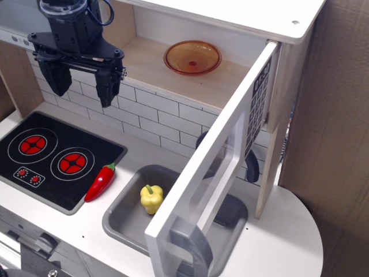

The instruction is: Close microwave

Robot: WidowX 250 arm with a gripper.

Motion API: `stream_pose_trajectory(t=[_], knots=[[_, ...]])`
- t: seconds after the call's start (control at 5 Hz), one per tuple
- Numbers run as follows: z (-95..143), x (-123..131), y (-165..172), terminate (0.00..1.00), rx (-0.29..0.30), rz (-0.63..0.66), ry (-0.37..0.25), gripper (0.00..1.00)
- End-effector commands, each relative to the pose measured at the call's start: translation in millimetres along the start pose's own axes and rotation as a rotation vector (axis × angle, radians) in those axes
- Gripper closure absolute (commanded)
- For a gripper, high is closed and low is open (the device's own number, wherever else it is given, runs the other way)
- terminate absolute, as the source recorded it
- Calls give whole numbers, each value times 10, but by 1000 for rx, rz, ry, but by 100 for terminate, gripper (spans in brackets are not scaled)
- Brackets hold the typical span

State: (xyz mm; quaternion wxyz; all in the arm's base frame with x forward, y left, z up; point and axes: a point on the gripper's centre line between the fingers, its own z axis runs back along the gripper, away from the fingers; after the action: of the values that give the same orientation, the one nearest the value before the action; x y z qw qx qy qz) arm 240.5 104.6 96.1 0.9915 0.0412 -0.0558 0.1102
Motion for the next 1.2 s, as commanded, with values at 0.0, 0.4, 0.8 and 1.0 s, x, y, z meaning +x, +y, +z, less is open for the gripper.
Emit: stream_pose_trajectory(t=[0.0,0.4,0.8,1.0], knots=[[0,0,0,0,0,0,0,0],[586,-1,-537,0,-75,77,54,0],[750,-92,-973,0,-151,94,-72,0],[718,-67,-1185,0,-170,85,-83,0]])
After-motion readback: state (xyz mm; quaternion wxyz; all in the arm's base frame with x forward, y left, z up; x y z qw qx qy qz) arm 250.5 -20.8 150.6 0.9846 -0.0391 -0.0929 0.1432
